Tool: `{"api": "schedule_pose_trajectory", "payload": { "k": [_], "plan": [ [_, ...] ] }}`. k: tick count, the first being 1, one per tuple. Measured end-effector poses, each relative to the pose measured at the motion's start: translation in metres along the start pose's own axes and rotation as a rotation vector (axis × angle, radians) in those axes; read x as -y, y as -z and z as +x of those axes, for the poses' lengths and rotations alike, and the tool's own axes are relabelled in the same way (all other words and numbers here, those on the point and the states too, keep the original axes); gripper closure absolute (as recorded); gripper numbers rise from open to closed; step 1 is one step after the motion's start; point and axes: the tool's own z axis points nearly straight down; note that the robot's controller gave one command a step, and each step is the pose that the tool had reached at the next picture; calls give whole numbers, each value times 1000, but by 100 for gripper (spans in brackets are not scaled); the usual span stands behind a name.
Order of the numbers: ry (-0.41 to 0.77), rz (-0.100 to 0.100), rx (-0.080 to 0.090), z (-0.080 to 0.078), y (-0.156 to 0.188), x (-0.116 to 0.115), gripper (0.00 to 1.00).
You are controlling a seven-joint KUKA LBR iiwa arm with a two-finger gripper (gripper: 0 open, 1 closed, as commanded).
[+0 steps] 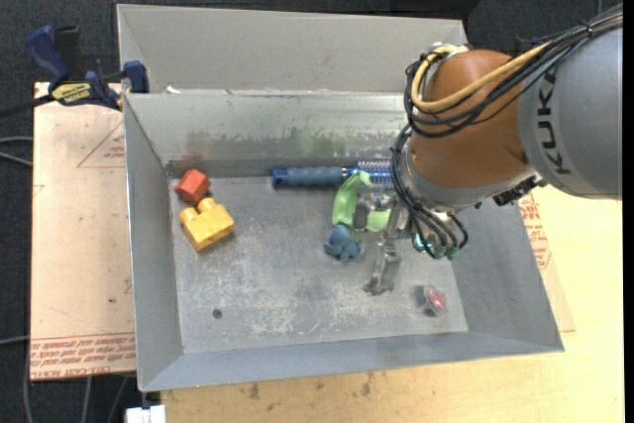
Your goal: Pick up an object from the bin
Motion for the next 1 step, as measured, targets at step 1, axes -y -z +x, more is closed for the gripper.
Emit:
{"api": "schedule_pose_trajectory", "payload": {
  "k": [1],
  "plan": [
    [-363, -1, 9, -42, -21, 25, 0]
  ]
}}
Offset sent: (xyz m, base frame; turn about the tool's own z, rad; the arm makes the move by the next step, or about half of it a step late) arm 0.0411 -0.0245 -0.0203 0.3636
